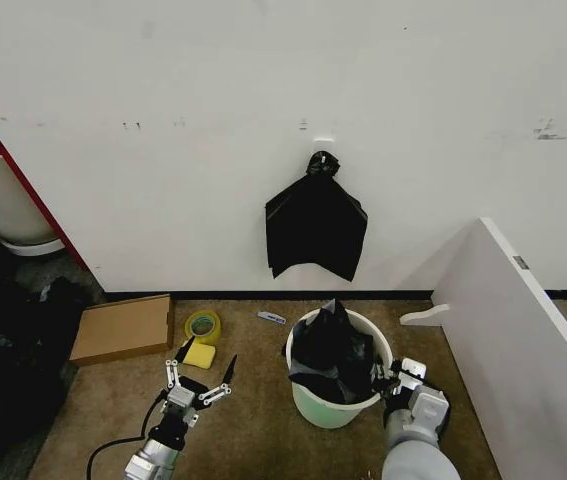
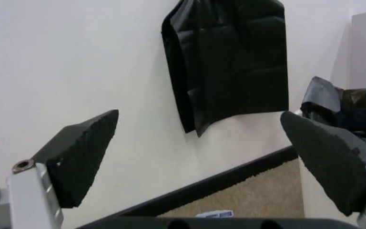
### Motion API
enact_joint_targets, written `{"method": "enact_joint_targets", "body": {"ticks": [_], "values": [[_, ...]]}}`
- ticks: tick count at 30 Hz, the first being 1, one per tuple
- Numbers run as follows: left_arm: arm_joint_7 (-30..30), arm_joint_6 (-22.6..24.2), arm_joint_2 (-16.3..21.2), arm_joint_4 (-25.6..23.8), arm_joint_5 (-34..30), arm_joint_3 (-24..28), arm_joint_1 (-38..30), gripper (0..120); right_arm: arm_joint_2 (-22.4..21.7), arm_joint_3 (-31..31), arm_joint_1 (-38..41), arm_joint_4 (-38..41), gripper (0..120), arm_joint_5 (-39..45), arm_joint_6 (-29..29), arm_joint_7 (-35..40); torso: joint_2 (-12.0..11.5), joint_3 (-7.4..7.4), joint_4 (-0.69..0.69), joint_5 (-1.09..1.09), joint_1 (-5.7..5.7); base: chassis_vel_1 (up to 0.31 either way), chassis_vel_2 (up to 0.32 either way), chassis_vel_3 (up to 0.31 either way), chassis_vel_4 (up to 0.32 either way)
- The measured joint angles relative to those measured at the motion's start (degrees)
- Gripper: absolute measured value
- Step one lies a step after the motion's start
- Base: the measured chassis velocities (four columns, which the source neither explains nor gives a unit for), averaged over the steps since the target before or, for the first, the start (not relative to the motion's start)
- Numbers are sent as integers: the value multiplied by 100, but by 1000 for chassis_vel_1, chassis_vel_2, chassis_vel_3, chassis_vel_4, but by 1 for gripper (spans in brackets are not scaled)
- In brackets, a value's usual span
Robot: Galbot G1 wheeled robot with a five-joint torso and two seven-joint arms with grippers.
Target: Place the garbage bag over the trash bin.
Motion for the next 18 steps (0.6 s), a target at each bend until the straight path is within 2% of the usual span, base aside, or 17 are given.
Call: {"method": "enact_joint_targets", "body": {"ticks": [4, 5, 8, 10, 11, 15, 18], "values": [[-29, 66, -18, 2, 30, 14, -12, 100, -346, -133, 222, -313, 83, -85, -249, -700, 0, 0, 0, 1, 0, 0, 0, 0, 0], [-29, 66, -18, 2, 30, 14, -12, 100, -346, -133, 222, -313, 83, -85, -249, -700, 0, 0, 0, 1, 0, 0, 0, 0, 0], [-48, 89, -17, 5, 34, 1, -14, 100, -559, -254, 397, -536, 95, -58, -622, -932, 0, 0, 0, 1, 0, 0, 0, 0, 0], [-66, 92, -13, 30, 34, -13, -18, 100, -644, -312, 452, -608, 99, -23, -815, -1027, 0, 0, 1, 1, 0, 0, 0, 0, 0], [-66, 92, -13, 30, 34, -13, -18, 100, -644, -312, 452, -608, 99, -23, -815, -1027, 0, 0, 1, 1, 0, 0, 0, 0, 0], [-80, 93, -17, 77, 34, -18, -31, 100, -661, -418, 492, -818, 86, -117, -911, -1154, 0, 0, 0, 1, 0, 0, 0, 0, 0], [-83, 93, -41, 82, 47, 3, -42, 100, -631, -423, 494, -917, 71, -196, -895, -1241, 0, 0, 0, 0, 0, 0, 0, 0, 0]]}}
